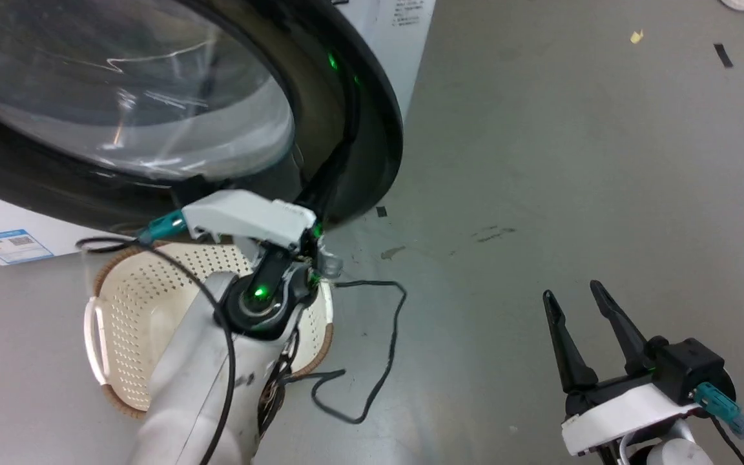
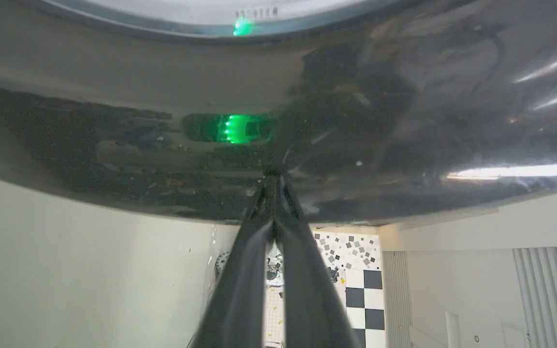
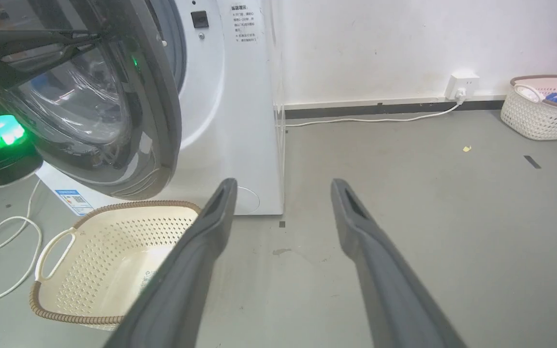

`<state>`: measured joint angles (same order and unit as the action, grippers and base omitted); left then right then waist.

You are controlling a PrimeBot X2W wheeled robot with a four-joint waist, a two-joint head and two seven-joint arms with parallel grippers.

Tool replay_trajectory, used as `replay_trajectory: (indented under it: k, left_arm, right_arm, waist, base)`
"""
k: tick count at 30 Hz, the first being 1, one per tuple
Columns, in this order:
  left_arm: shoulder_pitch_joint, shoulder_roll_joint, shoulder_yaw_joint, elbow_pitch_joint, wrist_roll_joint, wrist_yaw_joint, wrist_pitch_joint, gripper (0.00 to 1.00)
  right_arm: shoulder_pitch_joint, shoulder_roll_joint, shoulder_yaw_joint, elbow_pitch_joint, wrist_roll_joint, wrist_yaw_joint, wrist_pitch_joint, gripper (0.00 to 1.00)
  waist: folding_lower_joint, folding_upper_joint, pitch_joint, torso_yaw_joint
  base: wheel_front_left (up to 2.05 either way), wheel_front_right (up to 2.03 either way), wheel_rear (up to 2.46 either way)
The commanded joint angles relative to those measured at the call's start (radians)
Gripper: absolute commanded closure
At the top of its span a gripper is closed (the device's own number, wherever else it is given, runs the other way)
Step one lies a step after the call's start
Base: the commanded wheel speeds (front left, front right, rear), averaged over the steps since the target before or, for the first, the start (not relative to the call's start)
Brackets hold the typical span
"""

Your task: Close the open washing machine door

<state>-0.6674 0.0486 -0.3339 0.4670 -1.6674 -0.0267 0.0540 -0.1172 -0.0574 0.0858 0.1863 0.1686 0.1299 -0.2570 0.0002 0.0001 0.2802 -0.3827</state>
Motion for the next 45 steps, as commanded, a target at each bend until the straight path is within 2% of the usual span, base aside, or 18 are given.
replay_trajectory:
  k: [1, 5, 9, 10, 11, 14, 19, 23, 26, 29, 33, 38, 39, 41, 42, 43, 45]
  left_arm:
    - [-0.012, 0.002, -0.008, 0.011, -0.007, -0.01, -0.006, 1.0]
    - [-0.036, 0.002, -0.044, 0.077, -0.032, -0.052, -0.022, 1.0]
    - [0.008, 0.011, -0.073, 0.093, 0.0, -0.089, -0.029, 1.0]
    - [0.03, 0.022, -0.089, 0.079, 0.017, -0.096, -0.022, 0.85]
    - [0.06, 0.034, -0.102, 0.055, 0.029, -0.1, -0.014, 0.0]
    - [0.166, 0.096, -0.141, -0.057, 0.092, -0.103, -0.018, 0.0]
    - [0.357, 0.241, -0.191, -0.236, 0.261, -0.104, -0.15, 0.0]
    - [0.459, 0.345, -0.215, -0.271, 0.456, -0.103, -0.282, 0.0]
    - [0.508, 0.376, -0.207, -0.27, 0.619, -0.068, -0.31, 0.0]
    - [0.539, 0.362, -0.129, -0.311, 0.802, 0.001, -0.315, 0.0]
    - [0.598, 0.311, -0.01, -0.402, 1.043, 0.058, -0.315, 0.0]
    - [0.663, 0.254, 0.08, -0.478, 1.25, 0.062, -0.316, 0.0]
    - [0.693, 0.241, 0.08, -0.461, 1.403, 0.057, -0.316, 0.0]
    - [0.69, 0.229, 0.08, -0.457, 1.442, 0.062, -0.316, 0.0]
    - [0.687, 0.22, 0.083, -0.459, 1.453, 0.063, -0.316, 0.0]
    - [0.683, 0.213, 0.087, -0.462, 1.465, 0.065, -0.316, 0.0]
    - [0.675, 0.205, 0.091, -0.467, 1.493, 0.066, -0.316, 0.0]
  right_arm:
    - [-0.014, 0.006, 0.002, 0.003, 0.006, 0.001, -0.005, 0.0]
    - [-0.016, 0.007, 0.004, 0.003, 0.008, 0.001, -0.005, 0.0]
    - [-0.007, 0.007, -0.009, -0.003, -0.005, 0.001, -0.005, 0.0]
    - [-0.002, 0.007, -0.012, -0.006, -0.009, 0.001, -0.005, 0.0]
    - [0.002, 0.007, -0.012, -0.008, -0.013, 0.001, -0.005, 0.0]
    - [0.023, 0.0, -0.024, -0.02, -0.019, 0.001, -0.005, 0.0]
    - [0.064, -0.024, -0.029, -0.035, -0.015, 0.001, -0.005, 0.0]
    - [0.091, -0.027, -0.049, -0.048, 0.001, 0.001, -0.005, 0.0]
    - [0.113, -0.028, -0.05, -0.055, 0.002, 0.001, -0.005, 0.0]
    - [0.134, -0.029, -0.043, -0.059, 0.0, 0.001, -0.005, 0.0]
    - [0.148, -0.027, -0.036, -0.059, 0.0, 0.001, -0.005, 0.0]
    - [0.148, -0.021, -0.017, -0.065, 0.0, 0.001, -0.005, 0.0]
    - [0.161, -0.018, -0.006, -0.065, -0.002, 0.001, -0.005, 0.0]
    - [0.157, -0.019, -0.001, -0.064, -0.009, 0.001, -0.005, 0.0]
    - [0.152, -0.017, -0.009, -0.069, -0.013, 0.001, -0.005, 0.58]
    - [0.145, -0.015, -0.016, -0.077, -0.015, 0.001, -0.005, 1.0]
    - [0.133, -0.016, -0.01, -0.09, -0.034, 0.001, -0.005, 1.0]
  waist:
    - [-0.0002, -0.0001, -0.001, 0.003]
    - [-0.0002, -0.0001, -0.019, 0.034]
    - [-0.0002, -0.0001, -0.056, 0.088]
    - [-0.0002, -0.0001, -0.07, 0.106]
    - [-0.0002, -0.0001, -0.081, 0.119]
    - [-0.0002, -0.0001, -0.125, 0.177]
    - [-0.0002, -0.0001, -0.189, 0.268]
    - [-0.0002, -0.0001, -0.234, 0.336]
    - [-0.0002, -0.0001, -0.259, 0.382]
    - [-0.0002, -0.0001, -0.278, 0.423]
    - [-0.0002, -0.0001, -0.288, 0.457]
    - [-0.0002, -0.0001, -0.29, 0.469]
    - [-0.0002, -0.0001, -0.273, 0.472]
    - [-0.0002, -0.0001, -0.256, 0.471]
    - [-0.0002, -0.0001, -0.246, 0.47]
    - [-0.0002, -0.0001, -0.236, 0.471]
    - [-0.0002, -0.0001, -0.216, 0.471]
  base:
    - [0.0, 0.0, 0.0]
    - [0.0, 0.0, 0.0]
    - [0.0, 0.0, 0.0]
    - [0.0, 0.0, 0.0]
    - [0.0, 0.0, 0.0]
    - [0.0, 0.0, 0.0]
    - [0.0, 0.0, 0.0]
    - [0.0, 0.0, 0.0]
    - [0.0, 0.0, 0.0]
    - [0.0, 0.0, 0.0]
    - [0.0, 0.0, 0.0]
    - [0.0, 0.0, 0.0]
    - [0.0, 0.0, 0.0]
    - [0.0, 0.0, 0.0]
    - [0.0, 0.0, 0.0]
    - [0.0, 0.0, 0.0]
    - [0.0, 0.0, 0.0]
